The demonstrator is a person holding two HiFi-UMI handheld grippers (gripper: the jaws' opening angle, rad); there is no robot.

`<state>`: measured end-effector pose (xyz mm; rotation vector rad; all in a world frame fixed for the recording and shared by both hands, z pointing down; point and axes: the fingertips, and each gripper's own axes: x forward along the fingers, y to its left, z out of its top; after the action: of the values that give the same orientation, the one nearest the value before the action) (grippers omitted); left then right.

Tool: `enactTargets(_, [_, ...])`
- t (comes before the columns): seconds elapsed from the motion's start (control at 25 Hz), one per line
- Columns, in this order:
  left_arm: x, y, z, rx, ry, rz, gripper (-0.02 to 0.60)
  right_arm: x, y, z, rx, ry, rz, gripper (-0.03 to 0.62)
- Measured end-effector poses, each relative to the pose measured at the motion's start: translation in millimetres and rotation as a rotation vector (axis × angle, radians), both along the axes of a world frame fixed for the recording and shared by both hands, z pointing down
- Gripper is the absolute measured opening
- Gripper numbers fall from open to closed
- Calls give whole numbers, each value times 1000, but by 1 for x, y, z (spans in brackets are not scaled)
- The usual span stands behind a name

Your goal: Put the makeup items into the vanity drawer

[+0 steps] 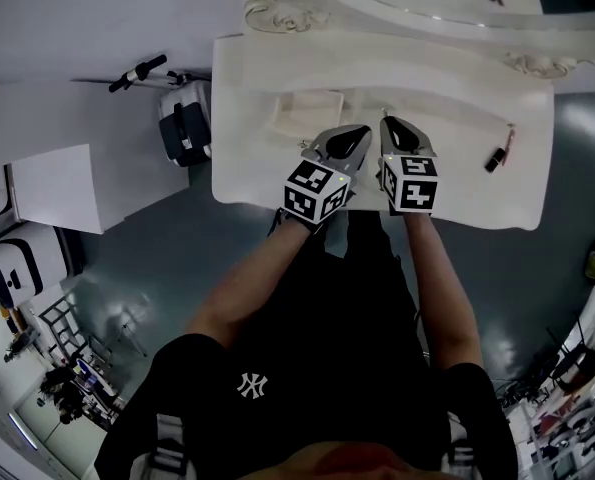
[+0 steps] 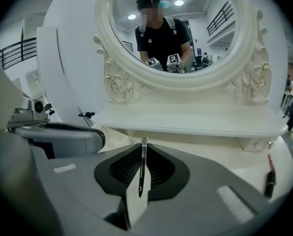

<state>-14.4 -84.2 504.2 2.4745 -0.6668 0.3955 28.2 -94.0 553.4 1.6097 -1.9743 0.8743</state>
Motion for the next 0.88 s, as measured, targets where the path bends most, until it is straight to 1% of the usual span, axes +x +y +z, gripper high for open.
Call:
enactTargets(0.28, [-51, -9, -7, 21, -15, -73, 0, -64, -10, -11, 34, -23, -131, 57])
enactTargets(0.52, [-93, -18, -8, 22, -26, -157, 0, -117, -20, -13, 55, -10, -262, 57])
enactTargets(0.72, [-116, -24, -9, 26, -30, -201, 0, -142, -25, -4, 52, 13, -337, 57])
enactTargets(0.88, [-130, -27, -7, 17, -35, -234, 0, -152, -28, 5, 33, 31, -373, 57])
